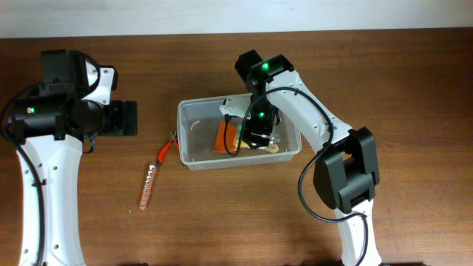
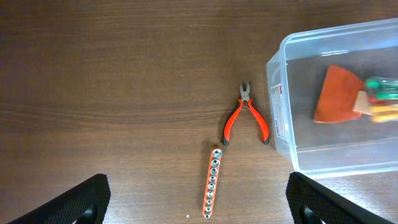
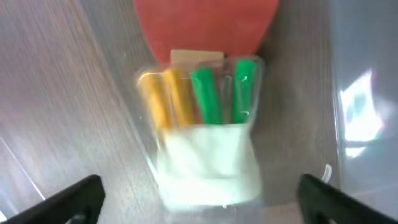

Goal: Pack container
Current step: 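Carry the marker pack over the container and lower it in, then open the right gripper and raise it away to the upper right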

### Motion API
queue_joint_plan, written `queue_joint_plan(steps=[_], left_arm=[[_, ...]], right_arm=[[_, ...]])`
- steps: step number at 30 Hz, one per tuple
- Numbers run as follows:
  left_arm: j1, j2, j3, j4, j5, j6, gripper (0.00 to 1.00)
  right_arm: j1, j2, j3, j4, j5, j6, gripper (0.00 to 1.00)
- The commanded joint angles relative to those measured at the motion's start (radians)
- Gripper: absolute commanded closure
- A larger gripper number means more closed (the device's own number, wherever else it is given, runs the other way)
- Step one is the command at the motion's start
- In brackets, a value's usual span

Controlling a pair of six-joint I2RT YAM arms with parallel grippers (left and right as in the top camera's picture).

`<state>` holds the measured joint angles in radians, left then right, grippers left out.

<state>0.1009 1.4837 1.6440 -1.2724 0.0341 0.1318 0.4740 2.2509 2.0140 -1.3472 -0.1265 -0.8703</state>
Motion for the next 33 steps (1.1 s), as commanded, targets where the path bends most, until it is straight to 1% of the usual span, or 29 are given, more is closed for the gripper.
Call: queue_joint_plan(steps=[1,4,7,9,10,13,17,22,26,29,33], left_arm=[[-0.002,-0.004,-0.009,0.003,0.003,0.016,0.07],[-0.002,-0.004,-0.009,0.003,0.002,0.016,0.07],[-0.002,-0.004,-0.009,0.003,-0.012,0.017,0.07],[-0.002,-0.004,-0.009,0.003,-0.016,0.017,0.06],[-0.002,-0.004,-0.009,0.003,-0.014,0.021,0.04],[-0.009,-0.004,-0.009,-0.009,-0.013,0.051,0.02],[-0.032,-0.004,-0.009,-0.031,-0.011,0.05,0.01],[-0.08,-0.004,-0.035,-0.09,-0.011,0.049,0.01],[-0.085,-0.004,-0.149,-0.096,-0.007,0.016,0.01],[-0.085,-0.004,-0.288,-0.017,-0.007,0.016,0.01],[-0.085,-0.004,-0.46,0.118,-0.003,0.021,0.01]], right_arm=[[0.003,-0.03,0.002,-0.004,-0.02,0.0,0.01],[0.002,-0.071,0.018,-0.004,0.007,0.053,0.01],[0.001,-0.141,0.048,-0.004,0.108,0.142,0.01],[-0.006,-0.204,0.077,-0.003,0.183,0.231,0.01],[-0.013,-0.238,0.093,-0.003,0.204,0.263,0.01],[-0.06,-0.347,0.14,-0.003,0.222,0.335,0.01],[-0.187,-0.502,0.178,-0.003,0.216,0.473,0.01],[-0.417,-0.637,0.178,-0.008,0.202,0.6,0.01],[-0.584,-0.668,0.178,-0.03,0.048,0.599,0.01],[-0.662,-0.66,0.175,-0.047,-0.033,0.599,0.01],[-0.692,-0.635,0.175,-0.048,-0.047,0.599,0.01]])
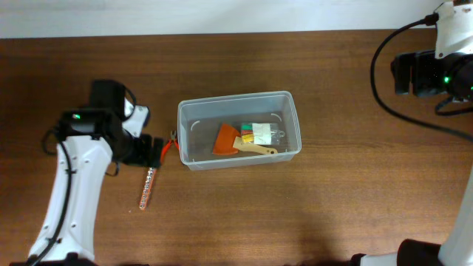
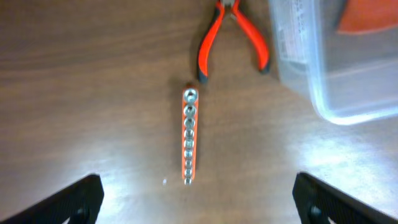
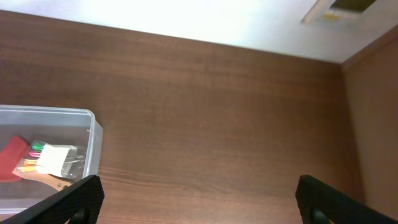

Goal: Pack container
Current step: 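Open the right gripper and raise it away to the upper right, then lower the left gripper onto the orange socket rail and grip it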

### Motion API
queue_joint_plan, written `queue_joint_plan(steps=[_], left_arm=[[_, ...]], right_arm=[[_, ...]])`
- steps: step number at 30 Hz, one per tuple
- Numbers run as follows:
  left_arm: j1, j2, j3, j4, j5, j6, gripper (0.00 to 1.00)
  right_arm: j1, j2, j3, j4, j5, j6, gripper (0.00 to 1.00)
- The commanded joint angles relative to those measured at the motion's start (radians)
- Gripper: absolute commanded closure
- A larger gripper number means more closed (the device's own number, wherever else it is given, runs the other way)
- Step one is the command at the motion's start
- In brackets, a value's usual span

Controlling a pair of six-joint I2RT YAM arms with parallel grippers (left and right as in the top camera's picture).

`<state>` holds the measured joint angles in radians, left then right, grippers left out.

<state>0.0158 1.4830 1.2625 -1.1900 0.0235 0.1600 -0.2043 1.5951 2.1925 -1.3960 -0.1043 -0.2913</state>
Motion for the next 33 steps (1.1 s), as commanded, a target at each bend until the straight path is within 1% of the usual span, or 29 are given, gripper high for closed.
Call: queue_joint_plan(steps=[1,3,7,11,16,22,27,33], left_arm=[[0.0,-0.003,-0.111,0.061,0.007,-0.004,0.01],[0.0,-0.003,-0.179,0.116,0.007,0.019,0.01],[0.0,-0.003,-0.322,0.222,0.007,0.011,0.01],[0.0,0.001,-0.398,0.319,0.006,0.01,0.01],[0.0,0.035,-0.433,0.402,-0.01,-0.01,0.01],[0.0,0.144,-0.444,0.473,-0.04,-0.01,0.01],[0.0,0.216,-0.444,0.493,-0.091,-0.009,0.01],[0.0,0.251,-0.444,0.491,-0.095,-0.01,0.01]], right_arm=[[-0.014,0.028,-0.004,0.003,-0.069,0.019,0.01],[-0.014,0.041,-0.004,0.008,-0.069,0.019,0.01],[-0.012,0.072,-0.005,0.004,-0.069,0.019,0.01],[-0.012,0.095,-0.005,0.0,-0.069,0.02,0.01],[-0.012,0.099,-0.006,0.0,-0.07,0.019,0.01],[-0.012,0.099,-0.006,-0.007,-0.069,0.02,0.01],[-0.012,0.099,-0.006,-0.008,-0.069,0.019,0.01],[-0.012,0.099,-0.006,-0.011,-0.069,0.019,0.01]])
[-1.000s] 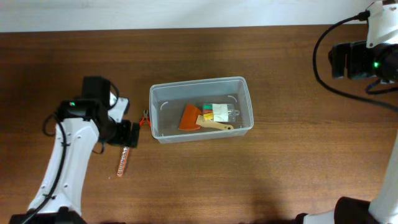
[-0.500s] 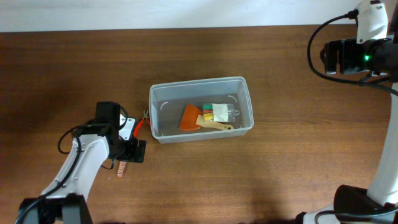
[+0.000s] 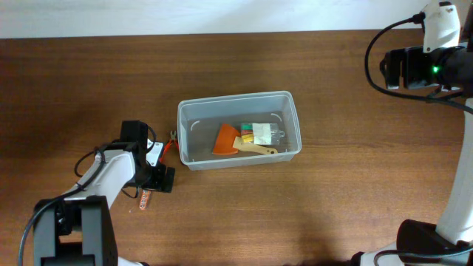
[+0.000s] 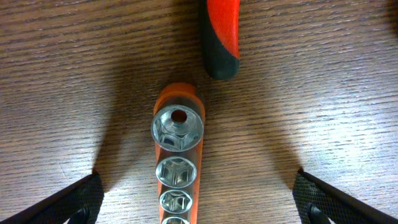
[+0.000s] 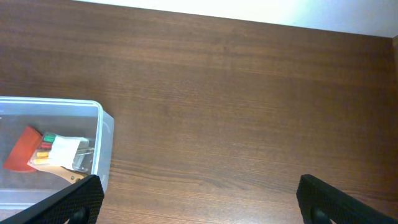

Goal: Pack container
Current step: 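Lower the left gripper onto the orange socket rail and grip it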

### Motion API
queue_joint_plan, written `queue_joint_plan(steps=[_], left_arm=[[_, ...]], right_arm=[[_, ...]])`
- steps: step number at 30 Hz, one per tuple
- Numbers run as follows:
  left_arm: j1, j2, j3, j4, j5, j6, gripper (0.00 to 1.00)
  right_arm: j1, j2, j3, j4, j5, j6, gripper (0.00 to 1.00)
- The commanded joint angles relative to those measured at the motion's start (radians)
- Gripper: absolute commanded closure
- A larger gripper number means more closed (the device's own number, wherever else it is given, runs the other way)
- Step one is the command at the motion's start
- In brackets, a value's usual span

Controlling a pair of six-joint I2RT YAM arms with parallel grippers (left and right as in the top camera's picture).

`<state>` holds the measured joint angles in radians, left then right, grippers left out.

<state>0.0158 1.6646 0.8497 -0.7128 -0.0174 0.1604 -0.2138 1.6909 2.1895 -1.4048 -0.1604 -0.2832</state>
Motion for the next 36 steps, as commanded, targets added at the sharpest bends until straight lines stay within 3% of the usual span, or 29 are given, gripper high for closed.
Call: queue_joint_plan(steps=[1,3,5,7,11,15,21,25,31,36], left_arm=[[0.0,0.069,-0.031,0.013,-0.054,-0.01,0.01],[0.0,0.069,-0.031,0.013,-0.054,-0.01,0.02],[0.0,0.069,-0.031,0.013,-0.054,-0.01,0.22],[0.0,0.069,-0.031,0.011,-0.054,-0.01,0.34],[0.0,0.069,-0.031,0.002,-0.051,-0.01,0.46],[0.0,0.069,-0.031,-0.004,-0.05,-0.01,0.69],[0.0,0.069,-0.031,-0.005,-0.05,-0.01,0.77],[0.0,0.069,-0.031,-0.005,-0.05,-0.01,0.97],[0.0,0.068,-0.014,-0.006,-0.05,-0.047,0.98],[0.0,0.04,0.121,-0.1,-0.051,-0.058,0.98]], right_arm=[[-0.003,0.003,-0.003,-0.002,-0.013,0.012,0.01],[-0.003,0.003,-0.003,-0.002,-0.013,0.011,0.01],[-0.003,0.003,-0.003,-0.002,-0.013,0.012,0.01],[-0.003,0.003,-0.003,-0.002,-0.013,0.011,0.01],[-0.003,0.003,-0.003,-0.002,-0.013,0.011,0.01],[-0.003,0.003,-0.003,-0.002,-0.013,0.012,0.01],[-0.003,0.003,-0.003,-0.002,-0.013,0.012,0.01],[-0.003,0.003,-0.003,-0.002,-0.013,0.011,0.01],[-0.003,0.003,-0.003,-0.002,-0.013,0.011,0.01],[-0.003,0.003,-0.003,-0.002,-0.013,0.012,0.01]])
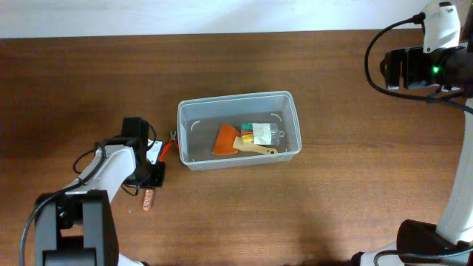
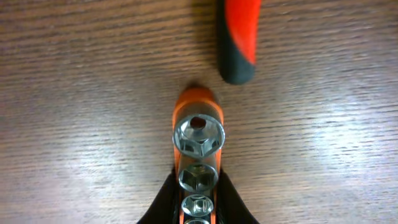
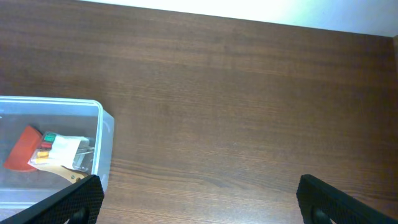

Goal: Pack container
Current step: 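Lower the left gripper onto the orange socket rail and grip it, then lift the socket rail and carry it into the container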

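Observation:
An orange rail of steel sockets (image 2: 198, 155) lies on the table left of the clear container (image 1: 238, 101). My left gripper (image 2: 198, 208) is shut on the rail's sides, down at table level (image 1: 150, 179). Red-handled pliers (image 2: 239, 34) lie just beyond the rail's end, beside the container's left wall. Inside the container rest an orange scraper (image 1: 225, 138) and a packet of green and yellow bits (image 1: 259, 134). My right gripper (image 3: 199, 208) hangs open high over the table's far right, with nothing between its fingers.
The wooden table (image 1: 369, 192) spreads around the container. A pale wall (image 3: 249, 9) runs along the table's far edge. The pliers lie close against the container's left wall.
My left gripper has shut on the socket rail; before, its fingers stood wide apart on either side of it. The right arm has not moved.
My right gripper was inside the container over the bit packet, while the left hovered high. Then the right was far off at the back right and the left over the socket rail. Later the left was low and open around the rail, and now it grips it.

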### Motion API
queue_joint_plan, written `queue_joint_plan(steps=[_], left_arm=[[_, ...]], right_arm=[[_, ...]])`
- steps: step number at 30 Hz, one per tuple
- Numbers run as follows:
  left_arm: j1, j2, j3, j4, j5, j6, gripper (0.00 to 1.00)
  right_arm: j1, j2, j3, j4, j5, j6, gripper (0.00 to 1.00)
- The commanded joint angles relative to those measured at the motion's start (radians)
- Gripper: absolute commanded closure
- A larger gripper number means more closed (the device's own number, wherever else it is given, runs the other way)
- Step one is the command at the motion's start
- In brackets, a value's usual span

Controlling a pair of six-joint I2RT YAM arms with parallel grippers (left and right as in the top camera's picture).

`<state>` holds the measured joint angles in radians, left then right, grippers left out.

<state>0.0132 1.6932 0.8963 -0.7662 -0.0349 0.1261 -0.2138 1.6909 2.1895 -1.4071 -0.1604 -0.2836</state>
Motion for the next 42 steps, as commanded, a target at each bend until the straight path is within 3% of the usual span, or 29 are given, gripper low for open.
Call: queue_joint_plan(steps=[1,9,13,18,23,31,40,42], left_arm=[[0.002,0.0,0.11,-0.066,-0.034,-0.023,0.98],[-0.019,-0.121,0.521,-0.244,-0.019,-0.001,0.98],[-0.116,-0.148,0.659,-0.275,0.081,0.21,0.98],[-0.297,-0.142,0.671,-0.274,0.119,0.505,0.98],[-0.425,-0.072,0.667,-0.273,0.119,0.63,0.98],[-0.47,0.146,0.667,-0.226,0.119,0.646,0.98],[-0.469,0.336,0.666,-0.243,0.118,0.539,0.98],[-0.469,0.34,0.666,-0.251,0.117,0.54,0.88]], right_arm=[[-0.003,0.003,-0.003,0.001,-0.013,0.012,0.01],[-0.003,0.003,-0.003,0.0,-0.013,0.012,0.01],[-0.003,0.003,-0.003,0.001,-0.013,0.012,0.01],[-0.003,0.003,-0.003,0.001,-0.013,0.012,0.01],[-0.003,0.003,-0.003,0.001,-0.013,0.012,0.01],[-0.003,0.003,-0.003,0.0,-0.014,0.012,0.01],[-0.003,0.003,-0.003,-0.001,-0.017,0.012,0.01],[-0.003,0.003,-0.003,0.0,-0.017,0.012,0.01]])
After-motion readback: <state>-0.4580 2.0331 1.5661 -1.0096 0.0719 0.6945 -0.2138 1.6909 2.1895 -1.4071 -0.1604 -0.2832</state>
